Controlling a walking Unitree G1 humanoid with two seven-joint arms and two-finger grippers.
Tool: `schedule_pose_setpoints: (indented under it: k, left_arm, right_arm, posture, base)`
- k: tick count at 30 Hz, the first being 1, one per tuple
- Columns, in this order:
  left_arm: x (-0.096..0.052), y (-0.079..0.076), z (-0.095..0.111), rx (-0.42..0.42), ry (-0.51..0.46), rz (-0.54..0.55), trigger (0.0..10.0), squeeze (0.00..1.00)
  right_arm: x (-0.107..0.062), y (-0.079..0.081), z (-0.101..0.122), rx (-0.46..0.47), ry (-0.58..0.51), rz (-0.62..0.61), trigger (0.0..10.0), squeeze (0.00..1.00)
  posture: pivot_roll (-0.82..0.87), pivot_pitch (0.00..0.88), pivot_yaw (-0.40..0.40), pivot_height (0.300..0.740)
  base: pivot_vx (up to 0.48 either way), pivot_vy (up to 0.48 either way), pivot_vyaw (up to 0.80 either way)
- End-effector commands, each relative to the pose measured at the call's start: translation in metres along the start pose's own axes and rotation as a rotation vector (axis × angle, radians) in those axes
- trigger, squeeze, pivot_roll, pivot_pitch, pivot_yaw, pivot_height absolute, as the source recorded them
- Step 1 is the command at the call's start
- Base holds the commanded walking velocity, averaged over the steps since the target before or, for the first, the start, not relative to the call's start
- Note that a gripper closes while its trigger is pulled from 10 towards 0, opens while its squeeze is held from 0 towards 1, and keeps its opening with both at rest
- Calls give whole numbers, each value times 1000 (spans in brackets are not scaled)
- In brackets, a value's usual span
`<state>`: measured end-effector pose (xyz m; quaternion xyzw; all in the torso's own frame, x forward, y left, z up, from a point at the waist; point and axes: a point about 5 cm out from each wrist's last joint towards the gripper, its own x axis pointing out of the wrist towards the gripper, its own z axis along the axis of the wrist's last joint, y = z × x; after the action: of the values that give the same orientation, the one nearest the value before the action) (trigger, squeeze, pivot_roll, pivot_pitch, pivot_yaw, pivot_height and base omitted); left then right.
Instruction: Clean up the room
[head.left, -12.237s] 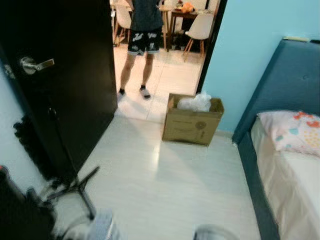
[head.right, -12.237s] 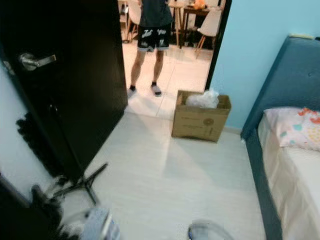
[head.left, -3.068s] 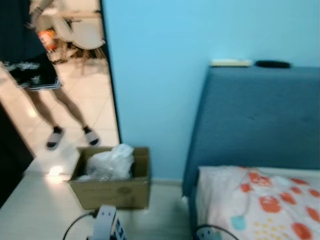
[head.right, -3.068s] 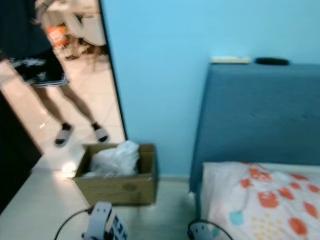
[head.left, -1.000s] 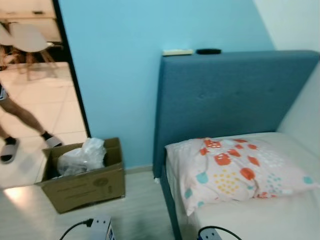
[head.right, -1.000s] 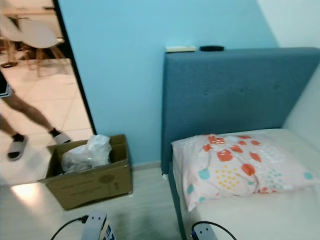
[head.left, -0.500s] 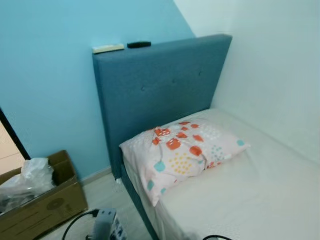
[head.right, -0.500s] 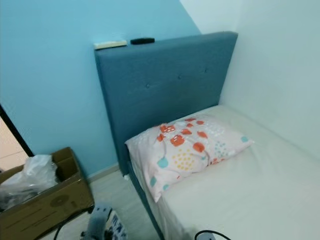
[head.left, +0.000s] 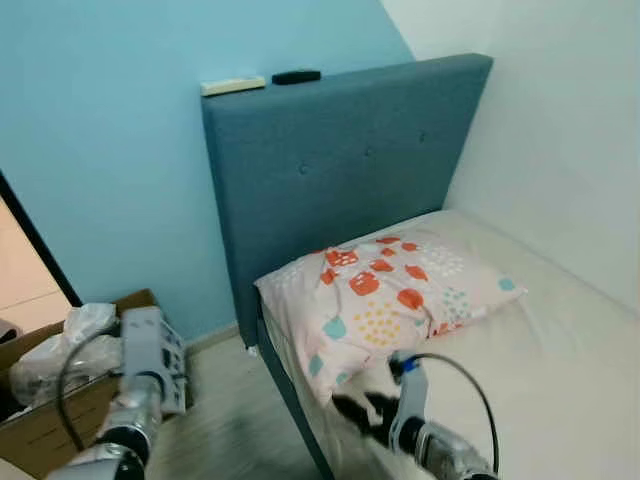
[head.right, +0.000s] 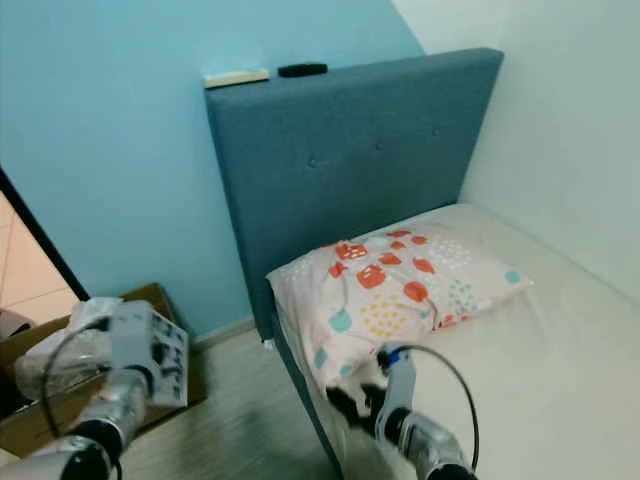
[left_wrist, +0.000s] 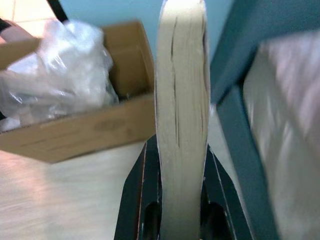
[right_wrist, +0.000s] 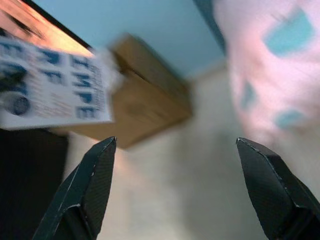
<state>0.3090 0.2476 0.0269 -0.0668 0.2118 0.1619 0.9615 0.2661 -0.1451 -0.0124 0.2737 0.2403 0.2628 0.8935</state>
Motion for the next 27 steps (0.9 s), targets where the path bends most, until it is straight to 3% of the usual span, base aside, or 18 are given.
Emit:
schedule_pose_setpoints:
  k: [1,2,4,5,6,7,8,9,10,12,14,15,16,17,18,21,27]
  left_arm:
    - [4,-13,27,-148,-93,-192,10000,0]
    - [5,-18,33,-190,-112,-271,10000,0]
    - [4,-21,37,-212,-123,-318,10000,0]
    - [2,-31,34,-221,-99,-461,10000,0]
    - [2,-31,34,-221,-99,-461,10000,0]
    - [-7,-46,26,-295,-41,-751,10000,0]
    - [-7,-46,26,-295,-41,-751,10000,0]
    - [-19,-55,24,-365,-28,-1018,10000,0]
    - [-19,-55,24,-365,-28,-1018,10000,0]
    - [-27,-59,29,-425,-51,-1203,10000,0]
    - [-31,-63,43,-497,-125,-1287,10000,0]
    - [-32,-67,62,-548,-219,-1324,10000,0]
    - [-32,-67,62,-548,-219,-1324,10000,0]
    - [-36,-72,93,-630,-360,-1393,10000,0]
    - [-39,-73,105,-659,-406,-1424,10000,0]
    - [-47,-77,131,-660,-502,-1514,10000,0]
    - [-62,-78,142,-576,-539,-1678,10000,0]
  right_arm:
    - [1,5,16,133,-157,107,10000,0]
    - [1,7,23,160,-207,140,10000,0]
    - [1,7,27,174,-235,159,10000,0]
    - [-2,10,34,196,-277,232,10000,0]
    - [-2,10,34,196,-277,232,10000,0]
    - [-11,18,43,201,-317,409,10000,0]
    - [-11,18,43,201,-317,409,10000,0]
    - [-22,22,50,190,-342,549,10000,0]
    - [-22,22,50,190,-342,549,10000,0]
    - [-36,23,61,184,-394,625,10000,0]
    - [-51,21,76,184,-479,669,10000,0]
    - [-60,22,88,175,-543,693,10000,0]
    - [-60,22,88,175,-543,693,10000,0]
    - [-72,27,107,145,-627,742,10000,0]
    - [-76,31,114,131,-652,763,10000,0]
    - [-75,50,134,56,-686,826,10000,0]
    - [-72,70,148,-5,-681,887,10000,0]
  posture:
    - [21,0,-32,740]
    - [21,0,-32,740]
    - [21,0,-32,740]
    - [19,0,-27,740]
    - [19,0,-27,740]
    - [16,0,-20,740]
    - [16,0,-20,740]
    - [15,0,-19,740]
    - [15,0,-19,740]
    - [15,0,-20,740]
    - [16,0,-21,740]
    - [15,0,-24,740]
    - [15,0,-24,740]
    - [16,0,-26,740]
    - [14,0,-25,740]
    - [1,0,-19,740]
    - [-4,0,-22,740]
  base:
    - [0,0,0]
    - [0,0,0]
    - [0,0,0]
    - [0,0,0]
    - [0,0,0]
    - [0,0,0]
    - [0,0,0]
    - [0,0,0]
    - [0,0,0]
    - [0,0,0]
    - [0,0,0]
    - [0,0,0]
    - [0,0,0]
    - [0,0,0]
    - [0,0,0]
    - [0,0,0]
    - [0,0,0]
